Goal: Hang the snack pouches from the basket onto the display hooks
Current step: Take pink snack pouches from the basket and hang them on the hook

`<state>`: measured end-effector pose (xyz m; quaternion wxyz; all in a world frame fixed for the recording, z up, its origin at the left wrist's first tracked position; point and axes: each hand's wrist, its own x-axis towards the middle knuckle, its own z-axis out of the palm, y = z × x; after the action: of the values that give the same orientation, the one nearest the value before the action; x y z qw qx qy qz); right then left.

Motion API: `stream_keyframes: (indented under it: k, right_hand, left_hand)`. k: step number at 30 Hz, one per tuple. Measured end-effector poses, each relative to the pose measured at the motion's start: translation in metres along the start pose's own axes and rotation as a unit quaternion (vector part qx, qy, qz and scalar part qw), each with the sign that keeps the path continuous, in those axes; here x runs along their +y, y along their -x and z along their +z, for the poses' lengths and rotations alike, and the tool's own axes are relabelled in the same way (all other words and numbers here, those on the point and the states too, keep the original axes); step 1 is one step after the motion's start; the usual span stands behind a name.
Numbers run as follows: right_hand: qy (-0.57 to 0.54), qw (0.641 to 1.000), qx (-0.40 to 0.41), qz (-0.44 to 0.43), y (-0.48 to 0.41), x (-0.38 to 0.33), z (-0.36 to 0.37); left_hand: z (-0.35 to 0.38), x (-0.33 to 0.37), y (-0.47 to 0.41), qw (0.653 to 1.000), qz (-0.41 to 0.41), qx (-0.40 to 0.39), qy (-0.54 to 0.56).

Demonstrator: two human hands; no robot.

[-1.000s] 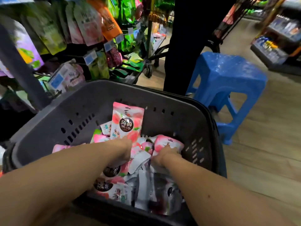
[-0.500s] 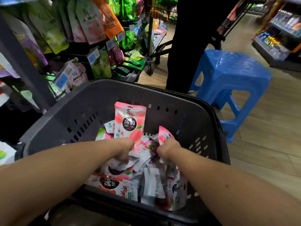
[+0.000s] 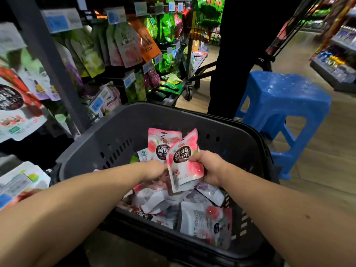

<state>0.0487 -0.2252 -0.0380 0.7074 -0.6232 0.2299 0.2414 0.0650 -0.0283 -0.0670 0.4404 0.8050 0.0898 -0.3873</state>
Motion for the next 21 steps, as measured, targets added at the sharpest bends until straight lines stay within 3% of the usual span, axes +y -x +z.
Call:
stream_keyframes:
  k: [2, 4, 7, 13, 16, 18, 21]
  right_hand:
    - [-0.028, 1.0, 0.0, -0.009, -0.002, 0.0, 0.001]
    - [-0.051, 0.999, -0.001, -0.018, -0.005, -0.001, 0.003]
    - [-0.037, 0.999, 0.003, -0.032, -0.005, -0.006, 0.011]
    - [0.172, 0.976, -0.016, -0.129, 0.001, -0.006, 0.034]
    - [0.241, 0.962, -0.023, -0.131, -0.009, 0.006, 0.043]
    - [0.324, 0.936, -0.009, -0.136, -0.023, 0.022, 0.047]
    - [0.504, 0.85, -0.028, -0.148, -0.03, 0.044, 0.056]
  left_hand:
    - [-0.003, 0.011, 0.009, 0.981, -0.015, -0.019, 0.194]
    - [-0.011, 0.025, 0.018, 0.962, 0.021, -0.013, 0.271]
    - [-0.021, 0.039, 0.033, 0.966, 0.066, 0.025, 0.25]
    - [-0.041, 0.021, 0.042, 0.971, 0.075, 0.063, 0.218]
    - [-0.055, 0.01, 0.041, 0.965, 0.077, 0.161, 0.192]
    - [-0.067, 0.0, 0.041, 0.951, 0.075, 0.237, 0.185]
    - [-0.084, -0.015, 0.041, 0.939, 0.046, 0.316, 0.128]
